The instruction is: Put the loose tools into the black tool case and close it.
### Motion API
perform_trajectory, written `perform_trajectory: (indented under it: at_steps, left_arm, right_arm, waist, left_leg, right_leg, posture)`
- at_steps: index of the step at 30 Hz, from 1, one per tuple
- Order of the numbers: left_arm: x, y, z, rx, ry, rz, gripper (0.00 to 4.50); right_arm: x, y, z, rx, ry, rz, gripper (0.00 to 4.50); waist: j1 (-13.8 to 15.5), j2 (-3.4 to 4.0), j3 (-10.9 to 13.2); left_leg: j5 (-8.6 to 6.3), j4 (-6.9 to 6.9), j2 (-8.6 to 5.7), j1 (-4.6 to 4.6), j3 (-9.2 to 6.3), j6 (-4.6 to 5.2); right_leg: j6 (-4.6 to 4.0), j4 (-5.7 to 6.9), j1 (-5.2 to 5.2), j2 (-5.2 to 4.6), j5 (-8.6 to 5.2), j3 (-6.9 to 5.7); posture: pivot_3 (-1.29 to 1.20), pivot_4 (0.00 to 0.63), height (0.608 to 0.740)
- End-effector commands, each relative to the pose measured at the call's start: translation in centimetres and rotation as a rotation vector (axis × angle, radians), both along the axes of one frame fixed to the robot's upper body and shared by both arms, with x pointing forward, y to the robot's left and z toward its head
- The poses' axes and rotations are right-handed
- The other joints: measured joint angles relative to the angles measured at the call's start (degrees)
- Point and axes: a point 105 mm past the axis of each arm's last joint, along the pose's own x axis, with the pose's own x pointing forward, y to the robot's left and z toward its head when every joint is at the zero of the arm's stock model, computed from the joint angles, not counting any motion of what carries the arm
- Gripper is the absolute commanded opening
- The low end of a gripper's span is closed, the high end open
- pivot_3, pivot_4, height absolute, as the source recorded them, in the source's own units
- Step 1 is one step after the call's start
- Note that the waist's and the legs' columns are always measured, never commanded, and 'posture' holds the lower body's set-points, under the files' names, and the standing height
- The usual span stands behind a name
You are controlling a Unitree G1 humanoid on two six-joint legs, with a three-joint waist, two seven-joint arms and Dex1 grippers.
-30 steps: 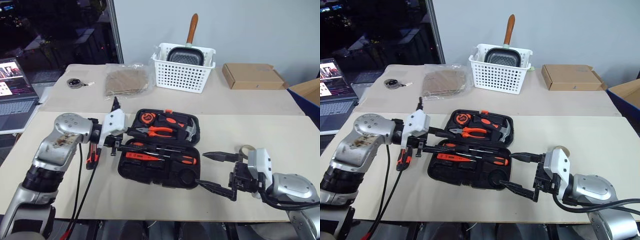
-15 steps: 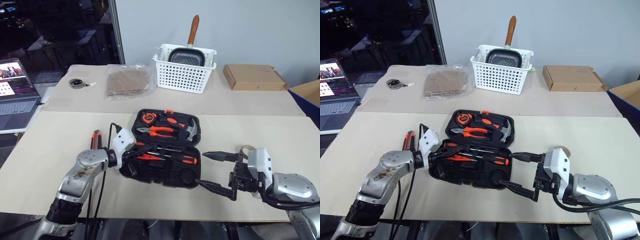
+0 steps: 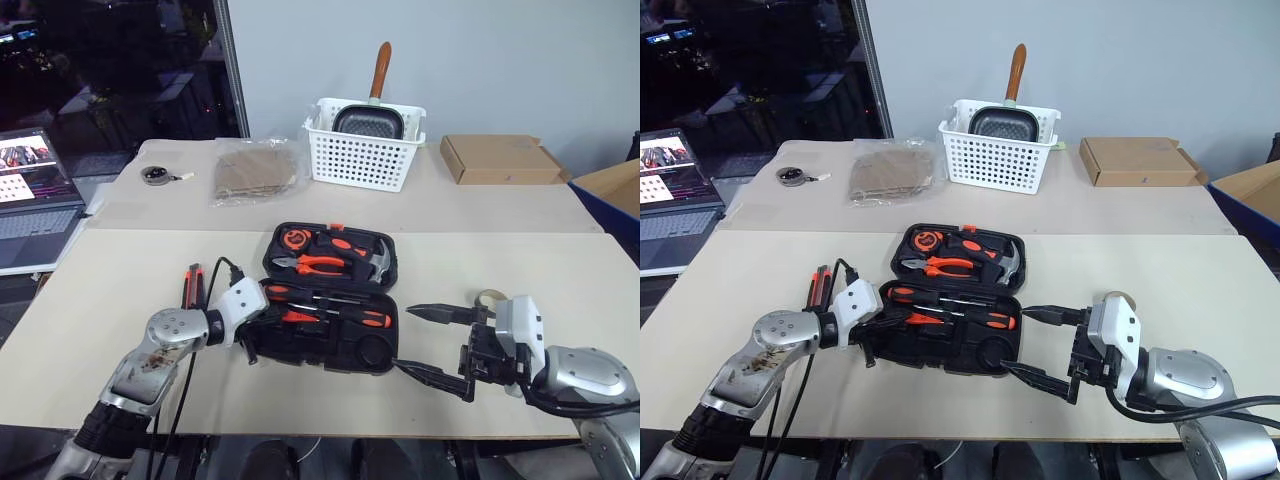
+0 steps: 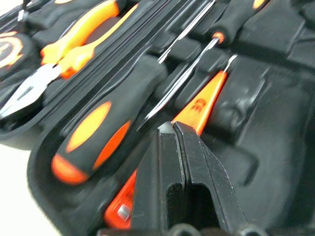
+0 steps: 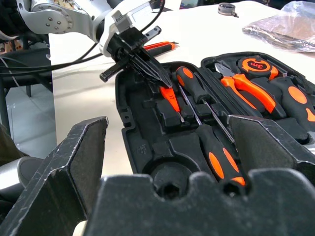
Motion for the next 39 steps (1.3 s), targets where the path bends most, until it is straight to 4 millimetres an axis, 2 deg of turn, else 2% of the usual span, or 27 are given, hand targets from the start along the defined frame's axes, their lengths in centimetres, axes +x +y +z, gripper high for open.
perform_trajectory:
  at_steps: [1, 4, 7, 8, 10, 12, 17, 21, 25, 28, 31, 34, 36, 39]
  left_arm:
    - [-0.6, -0.3, 3.2, -0.273, 0.015, 0.037, 0.05]
    - [-1.8, -0.6, 5.6, -0.325, -0.05, -0.004, 0.05]
    - [-3.8, -0.9, 7.4, -0.376, -0.006, -0.109, 0.05]
    - [-4.2, -0.9, 8.1, -0.394, -0.008, -0.132, 0.29]
    - [-5.6, -1.4, 9.4, -0.406, 0.01, -0.213, 0.67]
    - [-6.5, -1.8, 10.1, -0.406, 0.024, -0.257, 1.38]
    - [-7.9, -2.2, 10.5, -0.38, 0.028, -0.276, 3.15]
    - [-8.1, -2.0, 10.5, -0.385, 0.02, -0.219, 4.49]
    - [-8.1, -1.1, 10.2, -0.395, 0.018, -0.123, 4.49]
    - [-8.7, -0.4, 9.9, -0.395, 0.021, -0.088, 4.49]
    - [-8.9, -0.1, 10.2, -0.424, 0.016, -0.06, 4.49]
    - [-6.7, 3.5, 10.2, -0.412, -0.064, 0.221, 4.49]
    - [-6.0, 5.4, 9.9, -0.403, -0.089, 0.372, 4.49]
    - [-5.2, 9.0, 8.3, -0.329, -0.076, 0.675, 4.49]
  right_arm:
    - [1.2, -0.8, 2.1, 0.073, -0.054, -0.123, 4.5]
    - [2.5, -2.4, 2.2, 0.024, -0.061, -0.266, 4.5]
    - [3.4, -4.2, 2.5, -0.027, -0.06, -0.371, 4.5]
    - [3.5, -4.5, 2.5, -0.045, -0.051, -0.387, 4.5]
    - [4.5, -6.7, 1.6, -0.248, 0.001, -0.492, 4.5]
    - [5.2, -8.3, 1.0, -0.367, 0.053, -0.534, 4.5]
    - [6.7, -10.5, -0.4, -0.485, 0.156, -0.576, 4.5]
    - [7.6, -11.0, -1.0, -0.524, 0.183, -0.563, 4.5]
    - [7.7, -10.1, -1.1, -0.508, 0.19, -0.503, 4.5]
    - [7.8, -10.5, -2.0, -0.538, 0.204, -0.5, 4.5]
    - [7.9, -10.1, -2.0, -0.512, 0.197, -0.474, 4.5]
    - [7.4, -6.9, -0.4, -0.339, 0.121, -0.304, 4.5]
    - [6.6, -5.4, 0.9, -0.222, 0.075, -0.203, 4.5]
    - [4.7, -3.4, 2.4, -0.108, 0.019, -0.026, 4.5]
  waist:
    - [-0.07, 0.05, -0.02]
    - [-0.06, -0.28, 0.16]
    - [0.07, -0.27, 0.14]
    - [0.09, -0.26, 0.14]
    - [0.1, -0.23, 0.14]
    - [-0.01, -0.23, 0.15]
    - [-0.09, -0.27, 0.17]
    - [-0.36, -0.27, 0.17]
    - [-0.47, -0.28, 0.17]
    - [-0.46, -0.27, 0.17]
    - [-0.41, -0.28, 0.17]
    - [-0.32, -0.28, 0.18]
    - [-0.48, -0.29, 0.19]
    - [-0.45, -0.29, 0.2]
  left_leg:
    - [0.0, -0.01, 0.01, -0.02, 0.02, 0.0]
    - [0.05, -0.01, 0.09, -0.43, -0.1, -0.07]
    - [0.05, -0.02, -0.03, -0.81, -0.1, -0.08]
    - [0.04, -0.05, -0.05, -0.97, -0.06, -0.07]
    - [0.02, -0.07, -0.14, -1.13, -0.03, -0.02]
    - [0.0, -0.07, -0.15, -1.26, 0.01, 0.01]
    - [0.0, -0.07, -0.13, -1.22, 0.01, 0.02]
    - [0.01, -0.07, -0.12, -1.22, 0.01, 0.01]
    - [0.01, -0.07, -0.12, -1.22, 0.01, 0.01]
    - [0.0, -0.07, -0.13, -1.25, 0.01, 0.02]
    - [0.0, -0.07, -0.13, -1.26, 0.01, 0.03]
    - [0.01, -0.07, -0.12, -1.2, 0.0, 0.01]
    - [0.02, -0.07, -0.08, -1.12, -0.02, 0.01]
    - [0.01, -0.08, -0.06, -1.1, -0.05, 0.01]
  right_leg:
    - [0.0, 0.02, -0.03, -0.04, 0.01, 0.03]
    - [-0.24, 0.04, -0.37, -0.32, 0.12, -0.02]
    - [-0.5, 0.06, -0.78, -0.31, 0.28, -0.08]
    - [-0.49, 0.08, -0.95, -0.33, 0.28, -0.09]
    - [-0.42, 0.08, -1.11, -0.11, 0.26, -0.16]
    - [-0.37, 0.02, -1.18, -0.08, 0.27, -0.12]
    - [-0.34, -0.16, -1.12, 0.14, 0.28, -0.11]
    - [-0.36, -0.13, -1.14, 0.2, 0.27, -0.09]
    - [-0.35, -0.13, -1.14, 0.19, 0.27, -0.07]
    - [-0.34, -0.15, -1.15, 0.16, 0.27, -0.08]
    - [-0.34, -0.16, -1.15, 0.15, 0.27, -0.09]
    - [-0.35, -0.13, -1.13, 0.16, 0.27, -0.08]
    - [-0.36, -0.1, -1.09, 0.22, 0.28, -0.05]
    - [-0.37, -0.06, -1.08, 0.22, 0.28, -0.06]
  posture:
    - [0.0, 0.15, 0.74]
    - [0.0, 0.15, 0.74]
    - [0.0, 0.15, 0.74]
    - [0.0, 0.15, 0.74]
    - [0.0, 0.15, 0.74]
    - [0.0, 0.15, 0.74]
    - [0.0, 0.15, 0.74]
    - [0.0, 0.15, 0.74]
    - [0.0, 0.15, 0.74]
    - [0.0, 0.15, 0.74]
    - [0.0, 0.15, 0.74]
    - [0.0, 0.15, 0.74]
    - [0.0, 0.15, 0.74]
    - [0.0, 0.15, 0.74]
